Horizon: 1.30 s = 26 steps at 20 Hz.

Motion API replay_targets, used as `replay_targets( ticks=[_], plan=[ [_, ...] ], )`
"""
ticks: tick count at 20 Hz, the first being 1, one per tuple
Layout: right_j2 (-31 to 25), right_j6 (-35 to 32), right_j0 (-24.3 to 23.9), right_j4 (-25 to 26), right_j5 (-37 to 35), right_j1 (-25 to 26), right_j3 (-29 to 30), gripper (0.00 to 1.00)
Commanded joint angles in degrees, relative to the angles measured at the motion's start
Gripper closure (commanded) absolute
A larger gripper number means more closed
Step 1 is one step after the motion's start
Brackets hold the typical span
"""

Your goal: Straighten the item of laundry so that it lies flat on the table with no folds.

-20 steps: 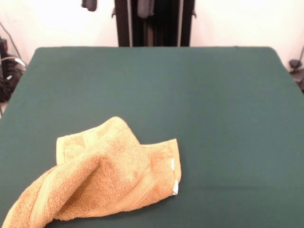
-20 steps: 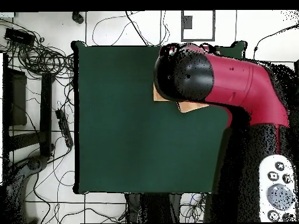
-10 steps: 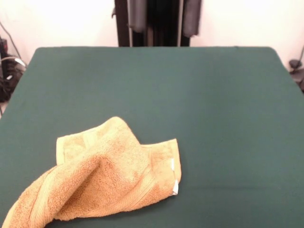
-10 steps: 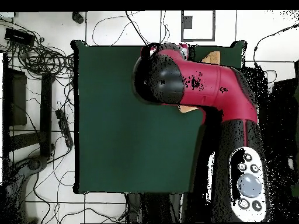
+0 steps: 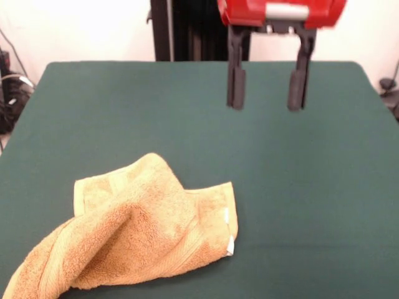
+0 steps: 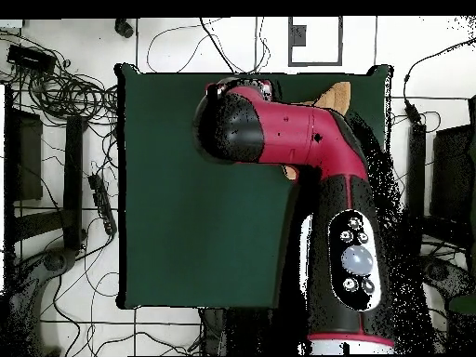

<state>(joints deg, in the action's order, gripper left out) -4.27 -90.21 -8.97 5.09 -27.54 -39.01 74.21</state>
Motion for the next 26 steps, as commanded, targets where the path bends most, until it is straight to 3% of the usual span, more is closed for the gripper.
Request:
replay_targets(
  ticks=[1,5,16,26],
  plan=[
    [-1.3,-14.16,1.54,-2.04,4.18,9.72,4.63,0.0],
    [-3.6,-9.12,-0.18,-2.98,-0.44,11.13,2.54,0.0],
    [-7.38,-3.77,-3.37,-2.56,0.3,15.77,-2.56,0.0],
    [-6.56,-5.55,-2.74,-2.12,1.38,15.81,-2.1,0.0]
  ],
)
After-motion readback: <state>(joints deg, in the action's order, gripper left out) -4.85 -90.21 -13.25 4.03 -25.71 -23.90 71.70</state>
